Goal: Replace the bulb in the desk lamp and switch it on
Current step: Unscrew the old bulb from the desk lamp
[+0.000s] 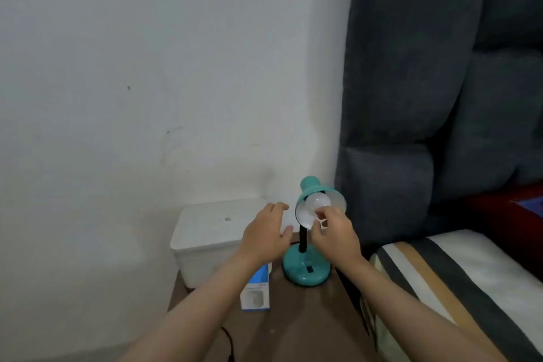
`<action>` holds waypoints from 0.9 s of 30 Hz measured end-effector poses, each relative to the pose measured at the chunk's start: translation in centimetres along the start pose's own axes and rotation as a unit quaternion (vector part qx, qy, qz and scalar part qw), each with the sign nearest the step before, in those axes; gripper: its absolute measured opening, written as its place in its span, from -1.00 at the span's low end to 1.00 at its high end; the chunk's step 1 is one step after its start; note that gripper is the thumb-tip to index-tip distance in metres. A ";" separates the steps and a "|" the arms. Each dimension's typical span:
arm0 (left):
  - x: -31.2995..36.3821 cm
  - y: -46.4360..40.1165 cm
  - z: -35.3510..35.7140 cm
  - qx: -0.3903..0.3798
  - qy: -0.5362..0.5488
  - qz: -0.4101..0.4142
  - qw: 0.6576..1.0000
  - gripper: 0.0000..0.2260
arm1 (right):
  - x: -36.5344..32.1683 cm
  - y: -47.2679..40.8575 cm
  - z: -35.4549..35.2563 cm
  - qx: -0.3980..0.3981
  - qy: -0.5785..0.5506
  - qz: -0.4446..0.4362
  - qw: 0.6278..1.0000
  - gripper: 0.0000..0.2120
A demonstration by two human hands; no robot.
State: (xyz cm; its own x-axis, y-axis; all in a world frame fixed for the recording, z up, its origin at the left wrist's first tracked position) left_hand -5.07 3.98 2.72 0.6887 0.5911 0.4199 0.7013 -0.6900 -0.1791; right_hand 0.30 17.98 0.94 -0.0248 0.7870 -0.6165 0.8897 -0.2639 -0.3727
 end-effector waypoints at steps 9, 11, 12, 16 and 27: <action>-0.1 -4.0 0.9 0.091 0.126 0.059 0.986 -0.83 | 2.4 -1.2 -0.6 0.092 0.003 -0.040 0.995 -0.59; -0.5 -4.4 1.1 0.093 0.168 0.074 0.979 -0.85 | 2.6 -1.5 -0.1 0.088 0.005 -0.051 0.995 -0.54; -0.6 -4.5 1.2 0.091 0.179 0.080 0.976 -0.84 | 2.8 -1.6 0.1 0.088 0.005 -0.052 0.995 -0.52; -1.0 -4.8 1.5 0.097 0.174 0.098 0.975 -0.80 | 3.3 -2.2 0.8 0.096 -0.009 -0.050 0.994 -0.48; -1.3 -5.2 1.3 0.102 0.183 0.129 0.969 -0.76 | 2.6 -3.0 1.9 0.060 0.127 -0.129 0.982 -0.36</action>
State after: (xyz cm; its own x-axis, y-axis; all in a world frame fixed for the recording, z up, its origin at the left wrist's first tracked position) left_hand -9.43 7.35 1.92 0.7613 0.1963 0.6179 0.5615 -0.6762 -0.4769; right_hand -3.29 19.76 -0.89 -0.1143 0.9457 -0.3044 0.8084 -0.0896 -0.5818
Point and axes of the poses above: each hand's wrist, its own y-axis away from the middle knuckle, its own z-axis out of the palm, x = y × z, the point moved 7 cm from there along -y, towards the middle knuckle, and after that the axes turned 14 degrees about -x, right-handed, at the moved point
